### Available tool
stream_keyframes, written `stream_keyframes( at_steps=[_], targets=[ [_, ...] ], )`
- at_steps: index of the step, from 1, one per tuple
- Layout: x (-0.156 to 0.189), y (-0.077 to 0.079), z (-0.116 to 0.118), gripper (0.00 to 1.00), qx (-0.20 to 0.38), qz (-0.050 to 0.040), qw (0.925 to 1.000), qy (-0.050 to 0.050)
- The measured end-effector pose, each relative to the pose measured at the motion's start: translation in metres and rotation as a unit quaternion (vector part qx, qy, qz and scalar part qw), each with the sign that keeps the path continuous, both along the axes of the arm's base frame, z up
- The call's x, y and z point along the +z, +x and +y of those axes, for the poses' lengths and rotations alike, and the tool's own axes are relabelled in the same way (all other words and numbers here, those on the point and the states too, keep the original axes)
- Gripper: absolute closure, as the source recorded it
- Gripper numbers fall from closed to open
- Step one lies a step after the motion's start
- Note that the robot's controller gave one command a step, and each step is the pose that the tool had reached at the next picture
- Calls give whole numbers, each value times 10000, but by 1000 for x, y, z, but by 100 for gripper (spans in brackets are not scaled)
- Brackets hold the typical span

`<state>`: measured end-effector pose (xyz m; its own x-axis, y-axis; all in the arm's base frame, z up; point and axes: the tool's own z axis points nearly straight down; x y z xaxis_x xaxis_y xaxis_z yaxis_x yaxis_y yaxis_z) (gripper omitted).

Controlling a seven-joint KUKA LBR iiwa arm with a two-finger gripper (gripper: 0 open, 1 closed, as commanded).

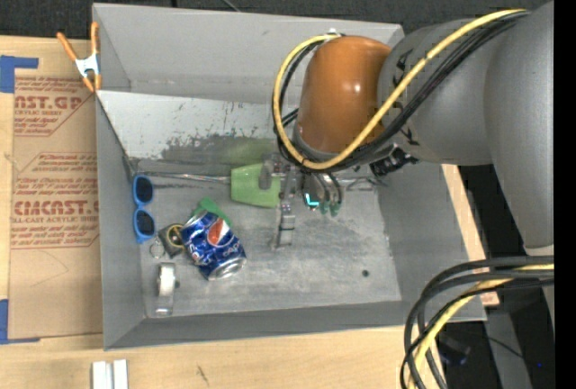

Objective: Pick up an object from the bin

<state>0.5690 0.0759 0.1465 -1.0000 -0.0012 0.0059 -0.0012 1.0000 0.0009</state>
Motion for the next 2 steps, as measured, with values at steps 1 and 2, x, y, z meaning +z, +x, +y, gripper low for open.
stream_keyframes(
  at_steps=[1, 2],
  targets=[
    [-54, 0, 67, 0, -581, -14, 9983, 8],
    [-61, -11, 100, 0, -764, -28, 9971, 2]
  ],
)
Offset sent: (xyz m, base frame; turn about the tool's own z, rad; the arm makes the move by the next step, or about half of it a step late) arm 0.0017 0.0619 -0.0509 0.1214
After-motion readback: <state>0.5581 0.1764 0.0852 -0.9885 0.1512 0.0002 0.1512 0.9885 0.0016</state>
